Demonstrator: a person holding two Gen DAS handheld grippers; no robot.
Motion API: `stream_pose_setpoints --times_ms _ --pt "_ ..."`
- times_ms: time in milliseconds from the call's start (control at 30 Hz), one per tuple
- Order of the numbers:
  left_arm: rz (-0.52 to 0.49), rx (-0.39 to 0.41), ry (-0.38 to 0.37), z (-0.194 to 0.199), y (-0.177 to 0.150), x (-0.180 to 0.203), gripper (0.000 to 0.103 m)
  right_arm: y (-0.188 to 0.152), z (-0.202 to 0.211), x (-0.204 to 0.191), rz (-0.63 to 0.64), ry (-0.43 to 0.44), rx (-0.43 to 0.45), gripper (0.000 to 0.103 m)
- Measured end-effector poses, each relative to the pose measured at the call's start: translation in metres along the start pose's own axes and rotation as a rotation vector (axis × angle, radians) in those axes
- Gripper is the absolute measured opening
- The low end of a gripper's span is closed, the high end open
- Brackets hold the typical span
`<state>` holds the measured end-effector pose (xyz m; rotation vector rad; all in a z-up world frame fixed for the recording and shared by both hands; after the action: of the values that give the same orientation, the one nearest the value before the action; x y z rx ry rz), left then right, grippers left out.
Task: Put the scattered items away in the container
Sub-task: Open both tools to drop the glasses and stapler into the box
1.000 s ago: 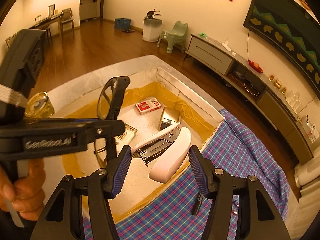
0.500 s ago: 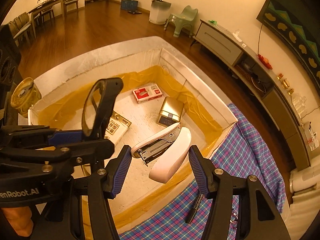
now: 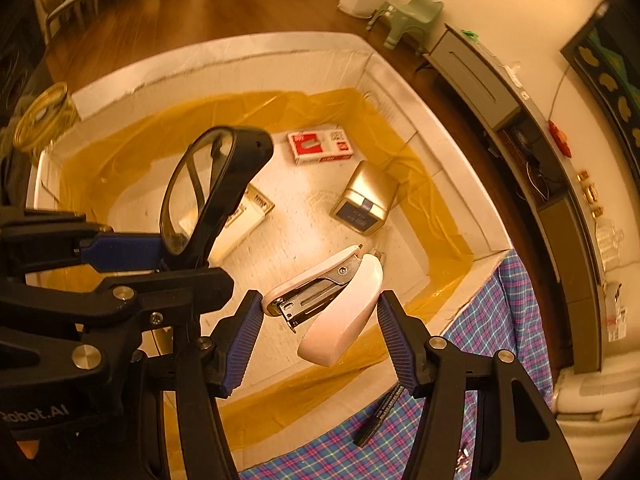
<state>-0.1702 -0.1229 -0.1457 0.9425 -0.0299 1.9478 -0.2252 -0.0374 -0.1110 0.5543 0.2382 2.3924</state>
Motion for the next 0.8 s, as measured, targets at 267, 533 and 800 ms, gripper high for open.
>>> stream_pose_setpoints --times_ms 267,533,800 --pt "0.016 -0.038 -0.002 -0.006 -0.005 -0.001 0.037 -0.004 -0.006 0.003 0.009 0.004 -0.031 0.061" --pt "0.024 -0.052 -0.015 -0.008 -0.009 0.000 0.045 -0.007 -0.007 0.007 -0.022 0.024 -0.028 0.061" --pt "0.057 -0.022 -0.026 0.000 0.001 -0.008 0.045 -0.012 -0.006 0.009 -0.032 0.031 -0.018 0.061"
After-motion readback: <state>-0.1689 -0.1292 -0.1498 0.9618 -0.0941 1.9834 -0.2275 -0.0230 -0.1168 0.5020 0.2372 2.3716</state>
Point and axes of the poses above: each gripper's, at about its wrist camera, not at the fingertips, and z roughly against the way its jaws point, x to its right, y to its top, the point moved 7 cm from there along -z, roughly the way its jaws point, and after that the axes turned 3 degrees about -y, right-handed, at the moved point
